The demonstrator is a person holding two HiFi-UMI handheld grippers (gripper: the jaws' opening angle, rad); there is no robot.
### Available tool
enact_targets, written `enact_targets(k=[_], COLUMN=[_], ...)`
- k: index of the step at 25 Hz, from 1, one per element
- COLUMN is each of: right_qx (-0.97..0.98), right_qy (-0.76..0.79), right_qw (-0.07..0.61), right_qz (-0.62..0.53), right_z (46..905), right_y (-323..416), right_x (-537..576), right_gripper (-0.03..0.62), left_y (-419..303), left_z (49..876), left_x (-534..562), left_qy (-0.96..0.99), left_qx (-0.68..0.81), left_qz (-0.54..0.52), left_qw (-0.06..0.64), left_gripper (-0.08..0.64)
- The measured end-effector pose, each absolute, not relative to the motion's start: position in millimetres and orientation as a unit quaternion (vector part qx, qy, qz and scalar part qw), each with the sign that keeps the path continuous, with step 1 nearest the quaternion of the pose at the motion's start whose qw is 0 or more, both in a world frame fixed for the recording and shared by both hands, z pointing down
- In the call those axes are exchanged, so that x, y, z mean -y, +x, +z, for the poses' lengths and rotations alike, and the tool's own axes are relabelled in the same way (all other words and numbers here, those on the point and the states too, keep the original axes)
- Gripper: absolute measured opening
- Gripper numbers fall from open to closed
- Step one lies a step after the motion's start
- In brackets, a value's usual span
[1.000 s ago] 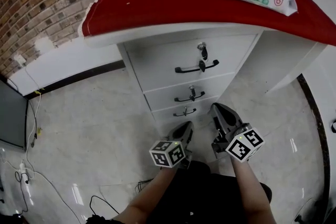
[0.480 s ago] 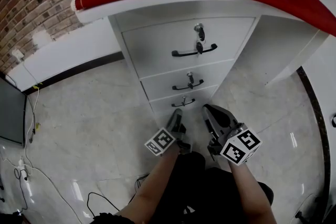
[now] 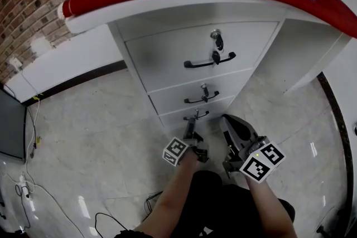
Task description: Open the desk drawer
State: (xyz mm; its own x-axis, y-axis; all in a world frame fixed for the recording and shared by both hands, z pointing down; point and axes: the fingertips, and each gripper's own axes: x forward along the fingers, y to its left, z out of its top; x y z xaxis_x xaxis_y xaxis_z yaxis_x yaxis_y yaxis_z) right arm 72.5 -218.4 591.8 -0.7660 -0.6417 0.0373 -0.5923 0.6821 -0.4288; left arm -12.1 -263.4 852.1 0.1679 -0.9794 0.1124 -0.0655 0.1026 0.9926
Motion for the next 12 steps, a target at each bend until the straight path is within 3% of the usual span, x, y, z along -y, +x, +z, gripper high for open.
enact_targets(k=[4,7,12], right_qx=[-0.919,-0.914,-0.902], right_qy=[-0.329,-0.341,-0.366], right_qw=[0.060,0.059,0.072], right_qz=[-0.208,-0.212,-0.219], right_z=[587,589,584], right_y=[66,71,79], right_x=[216,217,221], right_gripper=[0.014,0.014,0.014], left_y=[-14,-13,-13], left_z=[856,853,849], left_x=[274,275,277], left_qy=[0.517,0.523,0.510], left_qx=[0.499,0.497,0.513], left_qz=[-0.432,-0.451,-0.467], left_qw=[0.545,0.525,0.509], left_gripper=[0.149,0.082,0.035])
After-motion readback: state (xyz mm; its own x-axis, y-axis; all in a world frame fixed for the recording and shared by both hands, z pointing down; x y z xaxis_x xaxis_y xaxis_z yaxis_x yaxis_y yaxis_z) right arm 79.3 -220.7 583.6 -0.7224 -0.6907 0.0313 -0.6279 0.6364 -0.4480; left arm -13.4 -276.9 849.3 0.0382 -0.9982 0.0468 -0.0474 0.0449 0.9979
